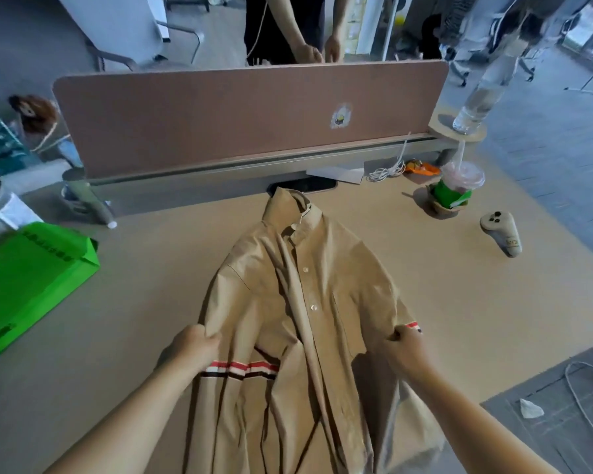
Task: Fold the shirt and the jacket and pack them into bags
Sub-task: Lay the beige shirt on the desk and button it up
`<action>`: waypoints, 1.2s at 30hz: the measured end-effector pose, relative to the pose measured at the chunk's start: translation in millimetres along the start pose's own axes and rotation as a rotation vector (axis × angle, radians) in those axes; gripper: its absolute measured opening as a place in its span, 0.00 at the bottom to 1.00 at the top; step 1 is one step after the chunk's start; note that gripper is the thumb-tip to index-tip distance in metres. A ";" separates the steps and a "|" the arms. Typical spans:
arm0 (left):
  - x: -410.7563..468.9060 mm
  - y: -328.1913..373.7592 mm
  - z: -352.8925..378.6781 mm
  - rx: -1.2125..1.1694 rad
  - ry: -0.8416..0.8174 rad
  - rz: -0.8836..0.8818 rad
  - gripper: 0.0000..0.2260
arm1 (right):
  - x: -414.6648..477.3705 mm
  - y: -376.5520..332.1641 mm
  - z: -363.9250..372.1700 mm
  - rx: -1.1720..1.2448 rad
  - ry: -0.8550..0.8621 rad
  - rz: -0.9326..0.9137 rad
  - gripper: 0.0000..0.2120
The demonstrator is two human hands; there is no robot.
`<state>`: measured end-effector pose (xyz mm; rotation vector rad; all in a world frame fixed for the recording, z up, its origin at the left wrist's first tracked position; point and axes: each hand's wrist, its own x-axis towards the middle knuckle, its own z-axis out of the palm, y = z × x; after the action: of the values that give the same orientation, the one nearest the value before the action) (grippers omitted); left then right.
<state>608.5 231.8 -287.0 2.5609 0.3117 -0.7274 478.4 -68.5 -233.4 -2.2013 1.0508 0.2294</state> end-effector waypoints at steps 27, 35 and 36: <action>160.6 207.9 -29.7 0.013 0.212 0.252 0.28 | 203.4 -176.2 66.4 -0.092 -0.051 -0.353 0.31; 207.1 185.7 -3.2 -0.074 0.336 0.283 0.08 | 255.6 -164.3 69.6 0.051 0.044 -0.569 0.04; 212.2 182.1 -5.6 -0.153 0.361 0.247 0.09 | 262.4 -163.8 66.0 0.101 0.060 -0.581 0.06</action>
<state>848.5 95.2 -331.5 2.5130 0.1521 -0.1438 781.0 -116.5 -311.8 -2.3232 0.4041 -0.1481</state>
